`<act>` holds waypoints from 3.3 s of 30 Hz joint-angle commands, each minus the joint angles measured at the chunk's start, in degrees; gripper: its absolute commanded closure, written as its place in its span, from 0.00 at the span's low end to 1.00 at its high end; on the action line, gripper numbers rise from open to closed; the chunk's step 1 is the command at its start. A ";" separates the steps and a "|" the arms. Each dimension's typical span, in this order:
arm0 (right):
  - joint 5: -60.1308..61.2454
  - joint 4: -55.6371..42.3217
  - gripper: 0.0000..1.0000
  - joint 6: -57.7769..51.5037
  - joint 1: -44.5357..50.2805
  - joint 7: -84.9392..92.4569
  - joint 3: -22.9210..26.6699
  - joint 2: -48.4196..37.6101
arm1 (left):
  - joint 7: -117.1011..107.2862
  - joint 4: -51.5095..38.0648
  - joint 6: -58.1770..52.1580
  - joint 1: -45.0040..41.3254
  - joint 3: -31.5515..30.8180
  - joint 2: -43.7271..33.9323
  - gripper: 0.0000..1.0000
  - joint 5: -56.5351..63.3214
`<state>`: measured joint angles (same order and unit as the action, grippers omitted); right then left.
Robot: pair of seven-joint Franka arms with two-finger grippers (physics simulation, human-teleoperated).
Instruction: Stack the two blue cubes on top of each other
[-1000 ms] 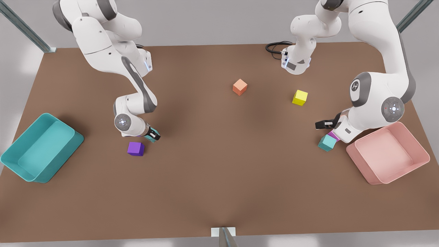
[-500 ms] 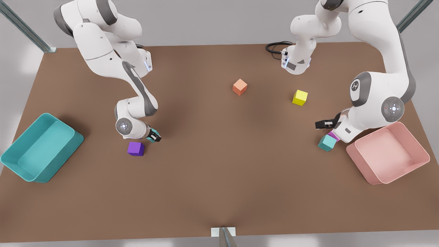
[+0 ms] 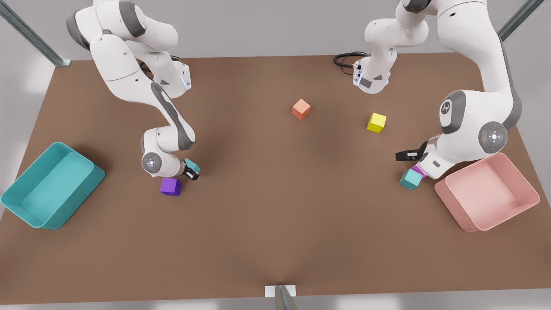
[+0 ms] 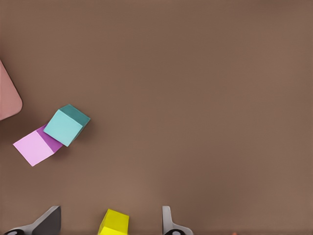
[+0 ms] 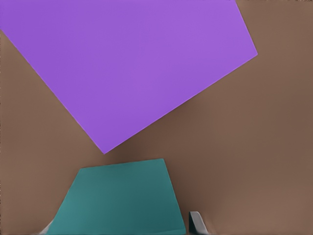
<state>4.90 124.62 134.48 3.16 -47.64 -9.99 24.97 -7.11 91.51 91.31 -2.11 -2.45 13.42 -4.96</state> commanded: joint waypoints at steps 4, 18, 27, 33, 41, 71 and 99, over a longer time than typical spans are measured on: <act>0.11 -1.49 0.41 -0.45 0.09 0.79 -0.38 -0.10 | -0.01 -0.02 -0.08 0.00 -0.01 -0.06 0.00 0.04; 12.68 -44.81 0.39 -3.18 22.15 -36.03 -2.76 23.19 | -0.01 -0.02 -0.08 0.00 -0.01 -0.06 0.00 0.04; 12.15 -57.74 0.39 -1.07 38.85 -46.49 10.60 32.77 | 0.08 -0.02 -0.16 0.00 -0.01 -0.06 0.00 0.12; 12.15 -58.62 0.00 -0.72 38.85 -46.41 10.60 33.65 | 0.08 -0.02 -0.08 2.20 0.17 0.99 0.00 1.88; 12.85 -58.88 0.00 -4.14 35.69 -45.97 10.16 31.10 | 39.97 1.91 14.16 13.97 0.08 7.14 0.00 1.44; -15.27 -55.01 0.00 -62.33 9.50 47.73 10.16 -11.70 | 72.42 24.76 47.38 14.24 -2.65 11.72 0.00 3.55; -16.06 -53.34 0.00 -62.33 10.20 47.02 10.86 -11.26 | 44.11 26.08 44.31 13.01 -0.45 14.97 0.00 3.82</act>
<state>-11.17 71.33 72.20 13.41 -6.37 0.78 13.78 44.02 117.58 135.48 10.90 -2.91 28.21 -1.19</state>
